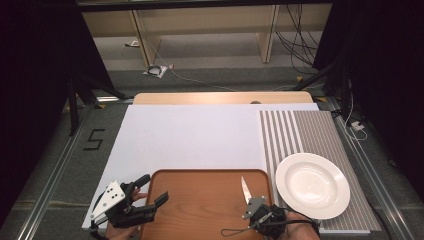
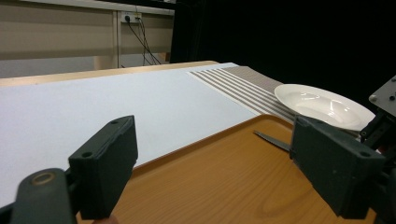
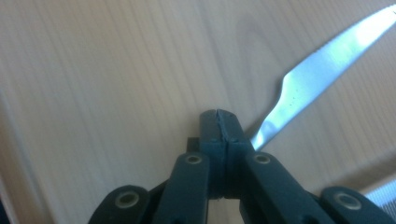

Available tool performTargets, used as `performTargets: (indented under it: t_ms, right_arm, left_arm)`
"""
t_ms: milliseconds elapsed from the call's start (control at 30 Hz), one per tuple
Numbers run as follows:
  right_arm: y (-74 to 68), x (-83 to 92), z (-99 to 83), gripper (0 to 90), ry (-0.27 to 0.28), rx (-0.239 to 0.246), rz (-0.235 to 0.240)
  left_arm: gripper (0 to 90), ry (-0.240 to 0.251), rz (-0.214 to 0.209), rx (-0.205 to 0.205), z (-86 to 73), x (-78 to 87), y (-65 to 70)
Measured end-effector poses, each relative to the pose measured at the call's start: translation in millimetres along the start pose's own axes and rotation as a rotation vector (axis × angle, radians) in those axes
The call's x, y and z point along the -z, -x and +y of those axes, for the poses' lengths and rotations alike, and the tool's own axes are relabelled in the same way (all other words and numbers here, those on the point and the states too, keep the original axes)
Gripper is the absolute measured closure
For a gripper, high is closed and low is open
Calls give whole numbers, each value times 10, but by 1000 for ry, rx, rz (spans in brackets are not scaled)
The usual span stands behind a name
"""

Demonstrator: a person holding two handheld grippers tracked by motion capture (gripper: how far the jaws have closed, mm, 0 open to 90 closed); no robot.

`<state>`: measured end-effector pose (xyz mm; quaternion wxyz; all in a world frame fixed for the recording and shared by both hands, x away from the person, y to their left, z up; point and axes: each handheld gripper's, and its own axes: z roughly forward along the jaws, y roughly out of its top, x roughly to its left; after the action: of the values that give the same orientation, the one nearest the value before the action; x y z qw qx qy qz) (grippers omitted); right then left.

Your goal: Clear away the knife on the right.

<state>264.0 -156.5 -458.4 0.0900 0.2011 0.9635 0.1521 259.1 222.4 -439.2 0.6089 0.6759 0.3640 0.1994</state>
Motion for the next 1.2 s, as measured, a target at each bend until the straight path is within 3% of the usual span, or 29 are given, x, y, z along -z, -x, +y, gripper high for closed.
performTargets:
  t_ms: [733,833,867,933,967,1000,1100,1133,1200]
  right_arm:
    - [74,57,-174,900,-7,-64,-12]
    - [93,72,-193,900,14,-76,-13]
    - [111,90,-198,892,31,-86,-10]
    - [188,156,-230,866,153,-118,32]
    - [188,156,-230,866,153,-118,32]
    - [243,193,-251,845,230,-147,28]
    - [286,255,-267,795,316,-170,15]
    - [286,255,-267,795,316,-170,15]
    - [324,315,-283,712,396,-210,10]
  left_arm:
    - [152,0,0,0,-2,-5,0]
    - [152,-2,0,0,-2,-6,-2]
    - [152,-1,0,0,-2,-5,-3]
    - [152,-1,1,2,-1,-4,-3]
    - [152,-1,1,2,-1,-4,-3]
    - [152,-1,0,0,-2,-7,-1]
    - [152,0,0,0,0,-8,1]
    - [152,0,0,0,0,-8,1]
    - [153,0,0,0,1,-6,0]
